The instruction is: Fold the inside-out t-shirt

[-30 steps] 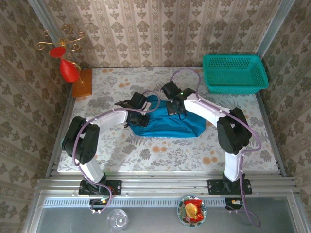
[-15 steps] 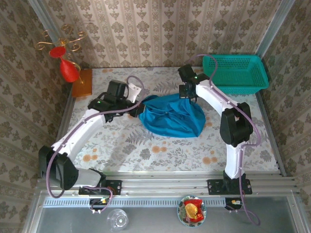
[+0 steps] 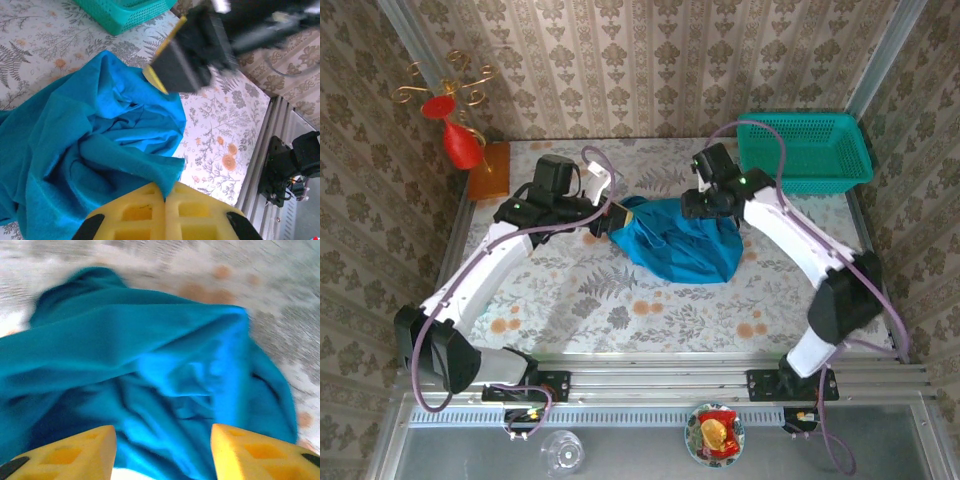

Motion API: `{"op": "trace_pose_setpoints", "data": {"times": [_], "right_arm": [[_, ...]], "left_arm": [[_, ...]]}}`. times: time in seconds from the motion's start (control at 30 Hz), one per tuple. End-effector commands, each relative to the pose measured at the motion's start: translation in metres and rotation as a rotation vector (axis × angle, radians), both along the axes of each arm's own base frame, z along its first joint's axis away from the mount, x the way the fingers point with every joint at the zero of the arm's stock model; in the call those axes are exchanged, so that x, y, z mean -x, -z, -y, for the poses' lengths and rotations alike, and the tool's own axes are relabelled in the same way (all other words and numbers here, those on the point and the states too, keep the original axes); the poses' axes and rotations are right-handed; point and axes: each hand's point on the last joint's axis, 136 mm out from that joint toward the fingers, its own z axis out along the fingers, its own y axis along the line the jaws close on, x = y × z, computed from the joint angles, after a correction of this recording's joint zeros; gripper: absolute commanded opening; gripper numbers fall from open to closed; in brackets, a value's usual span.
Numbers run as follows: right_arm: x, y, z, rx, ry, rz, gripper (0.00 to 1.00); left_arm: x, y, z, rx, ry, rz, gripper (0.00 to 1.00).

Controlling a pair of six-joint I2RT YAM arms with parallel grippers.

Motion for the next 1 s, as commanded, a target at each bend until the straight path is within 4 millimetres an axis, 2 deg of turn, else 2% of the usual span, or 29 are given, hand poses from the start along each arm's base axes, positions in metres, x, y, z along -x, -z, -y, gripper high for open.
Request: {"op": "trace_pose_setpoints", "data": {"times": [0.0, 0.07, 0.2, 0.43, 0.57, 0.63, 0.77, 0.87, 0.97], "right_arm": [[0.026, -0.027, -0.051, -0.117, -0.273, 0.142, 0.58], [0.038, -0.035, -0.07, -0.172, -0.39, 0.218, 0.62], [0.049, -0.044, -0.096, -0.12, -0.539, 0.39, 0.73], [0.043, -0.047, -0.119, -0.1, -0.629, 0.374, 0.7], [0.051, -0.053, -0.12, -0.118, -0.655, 0.369, 0.7], [0.063, -0.058, -0.121, -0.158, -0.684, 0.37, 0.71], [0.085, -0.055, -0.127, -0.234, -0.746, 0.33, 0.84], [0.077, -0.046, -0.127, -0.183, -0.685, 0.319, 0.89], [0.06, -0.033, -0.122, -0.097, -0.578, 0.31, 0.9]], "left_arm": [[0.001, -0.028, 0.008, 0.074, 0.042, 0.034, 0.0], [0.003, -0.033, 0.011, 0.095, 0.063, 0.029, 0.0], [0.01, -0.039, 0.016, 0.125, 0.112, 0.015, 0.0], [0.02, -0.037, 0.018, 0.114, 0.153, 0.01, 0.0], [0.009, -0.026, 0.012, 0.05, 0.085, 0.02, 0.0], [0.002, -0.022, 0.009, 0.025, 0.048, 0.022, 0.0], [-0.006, -0.019, 0.008, 0.019, 0.023, 0.003, 0.0], [-0.007, -0.022, 0.009, 0.025, 0.019, 0.004, 0.0], [-0.006, -0.027, 0.009, 0.035, 0.022, 0.012, 0.0]]}}
